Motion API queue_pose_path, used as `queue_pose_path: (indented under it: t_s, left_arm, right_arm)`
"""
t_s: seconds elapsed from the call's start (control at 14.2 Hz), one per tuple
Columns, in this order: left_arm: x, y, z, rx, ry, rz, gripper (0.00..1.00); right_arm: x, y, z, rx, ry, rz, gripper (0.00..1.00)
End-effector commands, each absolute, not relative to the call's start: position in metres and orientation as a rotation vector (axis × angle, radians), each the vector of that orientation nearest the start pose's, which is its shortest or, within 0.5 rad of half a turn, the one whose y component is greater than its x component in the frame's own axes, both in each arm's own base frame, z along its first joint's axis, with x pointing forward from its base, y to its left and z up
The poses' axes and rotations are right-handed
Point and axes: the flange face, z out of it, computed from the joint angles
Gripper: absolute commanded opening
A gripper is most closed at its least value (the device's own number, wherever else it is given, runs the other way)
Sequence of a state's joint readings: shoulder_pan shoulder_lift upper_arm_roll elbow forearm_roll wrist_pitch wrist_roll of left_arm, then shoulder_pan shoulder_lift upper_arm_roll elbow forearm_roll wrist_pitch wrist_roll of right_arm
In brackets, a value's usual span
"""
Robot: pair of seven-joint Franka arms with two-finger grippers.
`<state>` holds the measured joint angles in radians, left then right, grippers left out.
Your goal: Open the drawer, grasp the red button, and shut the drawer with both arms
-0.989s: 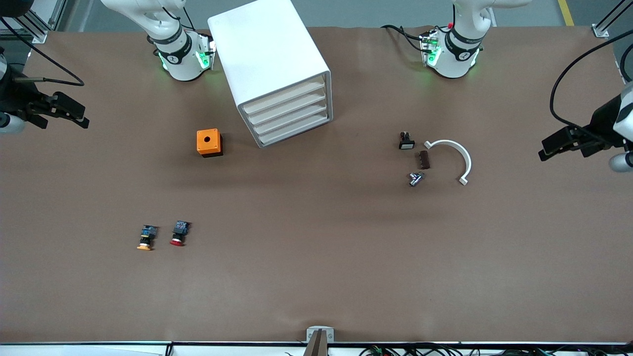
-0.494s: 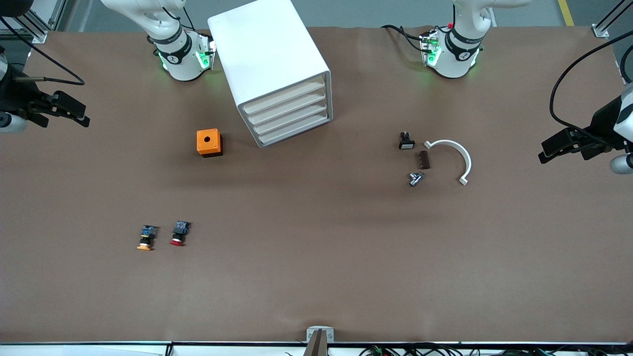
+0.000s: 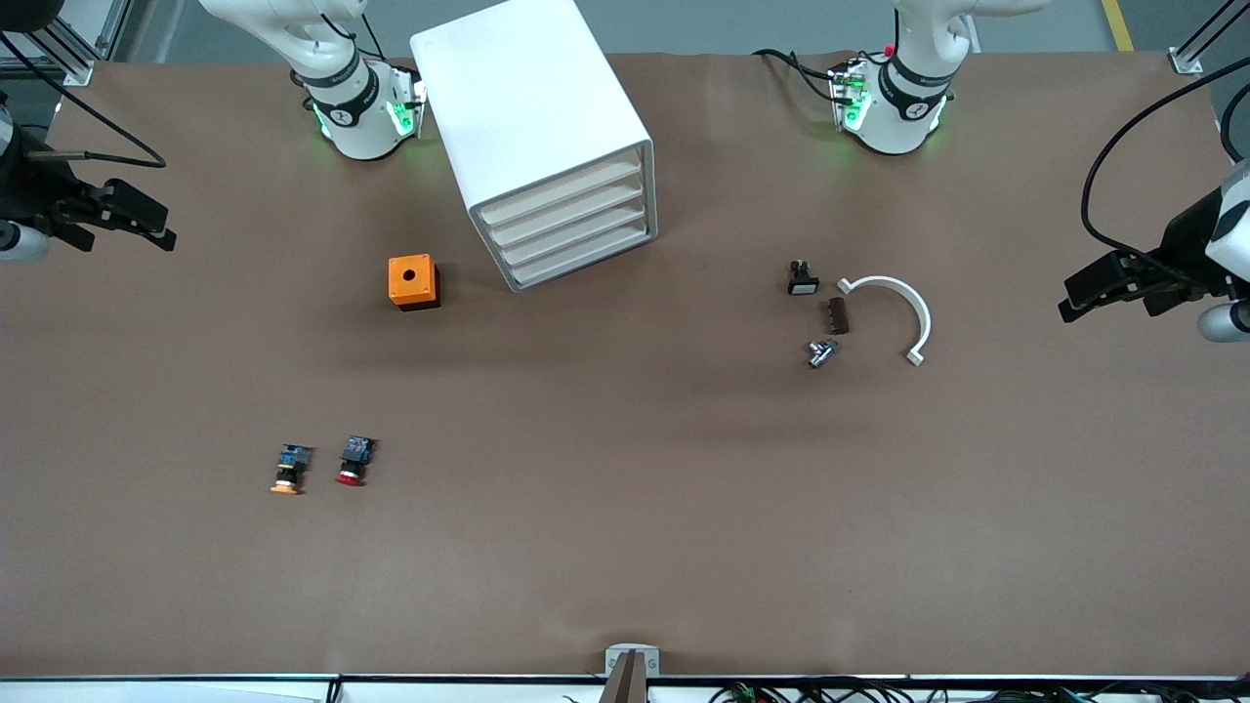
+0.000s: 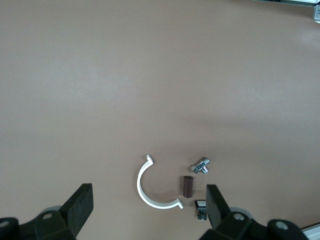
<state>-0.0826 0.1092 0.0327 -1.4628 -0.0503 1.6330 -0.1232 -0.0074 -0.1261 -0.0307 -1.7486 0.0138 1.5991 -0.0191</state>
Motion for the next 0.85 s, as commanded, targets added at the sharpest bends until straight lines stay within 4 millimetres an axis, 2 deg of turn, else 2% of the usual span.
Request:
queue_pose_path:
  t_s: [0.0,0.78]
  left_arm:
    - [0.5923,-0.0370,0.6266,-3.171,-0.112,-0.103,0.99]
    - [0.5923,-0.0372,0.6266,-3.174,-0.130,-0.102,0.99]
  right_arm:
    - [0.5107,-0.0233,0.6172,-3.129,0.031,0.026,1.00]
    - [0.5102,-0.0237,0.6155,-3.125,0.036,0.035,1.00]
